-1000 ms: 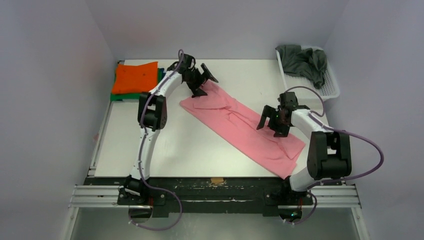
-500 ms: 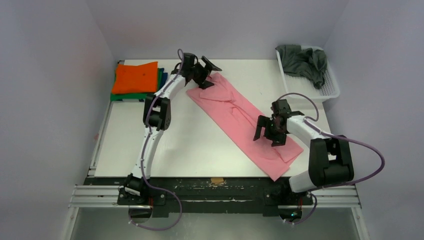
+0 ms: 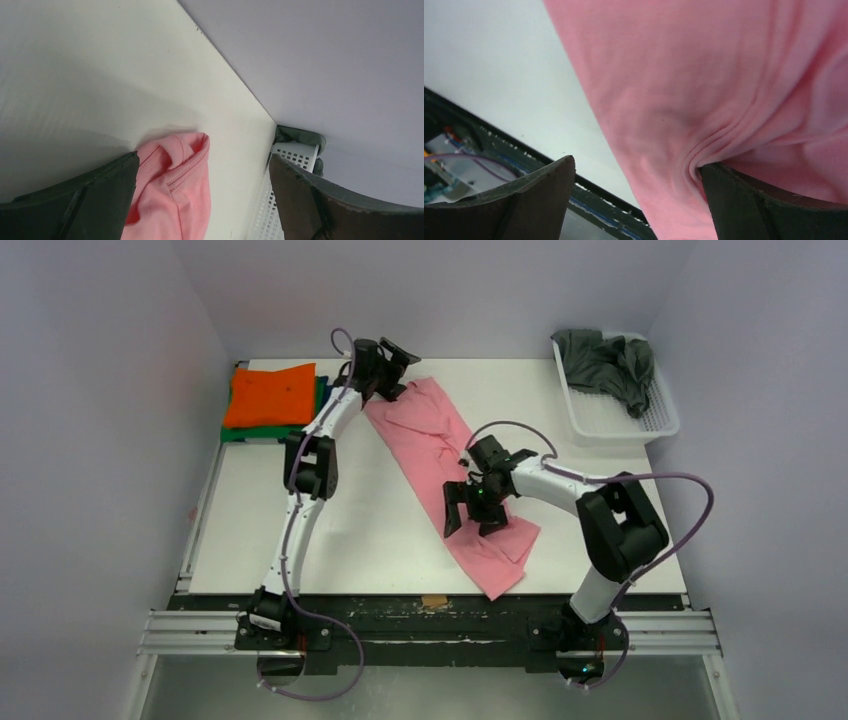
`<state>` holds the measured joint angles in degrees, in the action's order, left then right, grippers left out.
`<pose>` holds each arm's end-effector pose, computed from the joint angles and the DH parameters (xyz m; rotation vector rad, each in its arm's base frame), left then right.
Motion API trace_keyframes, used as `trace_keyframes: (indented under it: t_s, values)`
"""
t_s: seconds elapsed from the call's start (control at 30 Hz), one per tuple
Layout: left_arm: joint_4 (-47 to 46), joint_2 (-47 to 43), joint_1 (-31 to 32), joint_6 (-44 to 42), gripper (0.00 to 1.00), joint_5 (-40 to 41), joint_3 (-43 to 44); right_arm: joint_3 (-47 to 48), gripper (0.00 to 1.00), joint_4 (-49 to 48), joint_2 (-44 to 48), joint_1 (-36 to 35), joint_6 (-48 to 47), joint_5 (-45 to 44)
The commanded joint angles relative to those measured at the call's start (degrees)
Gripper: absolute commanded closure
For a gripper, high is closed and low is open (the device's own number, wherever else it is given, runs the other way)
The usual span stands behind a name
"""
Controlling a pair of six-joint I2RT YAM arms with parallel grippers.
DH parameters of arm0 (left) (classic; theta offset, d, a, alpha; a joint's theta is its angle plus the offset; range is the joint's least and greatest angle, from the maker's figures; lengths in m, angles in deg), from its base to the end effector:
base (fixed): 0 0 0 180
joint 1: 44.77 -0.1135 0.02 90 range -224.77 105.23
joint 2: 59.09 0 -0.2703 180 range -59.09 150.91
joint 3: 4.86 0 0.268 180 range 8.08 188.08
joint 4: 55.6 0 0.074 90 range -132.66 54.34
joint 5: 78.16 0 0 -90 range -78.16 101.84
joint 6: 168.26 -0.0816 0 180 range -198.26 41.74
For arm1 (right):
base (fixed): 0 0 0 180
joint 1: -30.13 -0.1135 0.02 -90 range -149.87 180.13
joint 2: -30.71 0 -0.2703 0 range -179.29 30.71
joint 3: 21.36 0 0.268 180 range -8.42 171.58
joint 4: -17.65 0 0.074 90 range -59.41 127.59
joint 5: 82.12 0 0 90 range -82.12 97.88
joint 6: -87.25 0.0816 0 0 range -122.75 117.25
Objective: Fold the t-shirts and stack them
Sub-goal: Rotate the tshirt 90 degrees
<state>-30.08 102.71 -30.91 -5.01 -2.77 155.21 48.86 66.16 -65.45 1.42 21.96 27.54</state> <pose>0.6559 -0.1830 0.1198 -0.9612 2.0403 -1.1537 0.2766 0.1828 0.1197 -0.1748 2.9814 0.6454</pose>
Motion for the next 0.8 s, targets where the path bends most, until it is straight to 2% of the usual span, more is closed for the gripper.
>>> trace_keyframes:
  t_s: [0.0,0.1,0.2,0.3,0.43,0.57,0.63,0.77]
  values:
    - [-1.5,1.6,-0.8,-3.5,0.0,6.0,2.3,3.8,0.05,-2.5,-6.0,-8.1,1.3,9.0]
    - [-1.7,1.1,-1.2,-4.5,0.0,5.3,2.9,6.5,0.05,-0.4,-5.0,-11.6,1.6,5.0]
    - [-0.8,-3.3,-1.9,-8.3,0.0,3.9,1.2,8.8,0.05,4.2,-2.8,-12.4,1.3,-1.9]
    - [1.1,-11.9,-2.2,-14.2,0.0,2.6,-3.2,12.5,0.05,9.3,0.9,-12.3,1.1,-10.3]
    - [4.8,-27.6,-2.6,-22.6,0.0,-0.2,-10.3,17.3,0.04,7.1,4.0,-12.3,-1.3,-16.3]
    - [9.8,-44.4,-3.0,-28.7,0.0,-1.9,-24.0,24.7,0.04,2.5,-0.1,-12.2,-6.7,-22.1]
    - [10.4,-53.3,-3.0,-31.1,0.0,-3.0,-34.0,28.3,0.04,-2.3,-3.5,-12.1,-9.4,-22.6]
    - [11.9,-69.1,-3.0,-33.0,0.0,0.3,-55.2,40.5,0.04,-6.1,-13.9,-11.5,-15.0,-21.1]
